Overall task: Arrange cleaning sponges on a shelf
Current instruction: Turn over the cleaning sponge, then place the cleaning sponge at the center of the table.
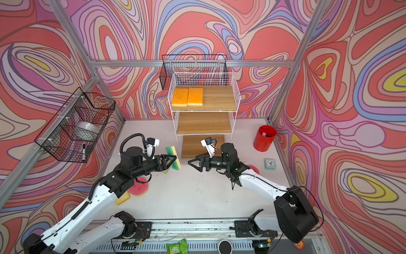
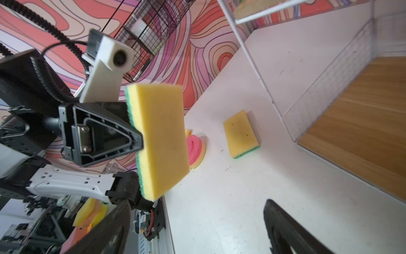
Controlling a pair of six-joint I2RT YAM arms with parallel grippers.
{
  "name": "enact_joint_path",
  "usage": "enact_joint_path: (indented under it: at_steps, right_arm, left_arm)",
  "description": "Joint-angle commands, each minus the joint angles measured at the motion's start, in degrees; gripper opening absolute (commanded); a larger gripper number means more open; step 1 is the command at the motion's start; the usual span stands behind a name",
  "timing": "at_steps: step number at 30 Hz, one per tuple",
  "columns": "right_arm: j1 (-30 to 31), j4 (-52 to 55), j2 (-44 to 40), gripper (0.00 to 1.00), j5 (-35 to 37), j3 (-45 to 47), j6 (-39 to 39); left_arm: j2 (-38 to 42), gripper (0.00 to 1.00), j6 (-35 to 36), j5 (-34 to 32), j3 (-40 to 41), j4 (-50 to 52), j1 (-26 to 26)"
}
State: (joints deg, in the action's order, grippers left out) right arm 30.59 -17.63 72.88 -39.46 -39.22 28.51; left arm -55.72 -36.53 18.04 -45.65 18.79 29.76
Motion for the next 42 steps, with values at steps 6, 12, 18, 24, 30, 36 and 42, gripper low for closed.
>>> enact_joint_path:
  at_steps: [6,12,18,24,30,36,42]
  right_arm:
    - [-0.41,8.76,-7.14,0.97,13.41,2.29,-4.55]
    - [-0.41,12.66,-10.97,0.97,15.68,3.77,-7.01]
    - [-0.37,15.36,-11.80,0.97,16.18,4.40,-8.46]
    - [-0.31,20.73,-11.01,0.98,19.19,2.25,-9.55]
    - [-0.35,24.32,-12.45,0.98,23.19,1.17,-9.01]
    - [-0.35,24.41,-12.42,0.91,22.49,1.47,-8.62]
    - [-0.31,25.59,-13.35,0.89,23.02,1.30,-8.39]
  left_arm:
    - [-12.98,0.68,2.92,-12.34,-4.89,21.07,2.67]
    - [-20.48,0.68,1.91,-12.96,-4.80,17.61,3.90]
    - [-26.07,0.84,3.27,-10.79,-6.31,15.47,4.54]
    - [-24.63,1.00,2.93,-10.04,-6.60,14.08,4.61]
    - [-19.77,0.78,1.70,-13.13,-2.47,13.41,3.52]
    - [-21.15,0.00,1.34,-12.51,0.84,9.55,-1.13]
    - [-27.05,0.00,1.91,-13.38,-1.32,7.08,-1.15]
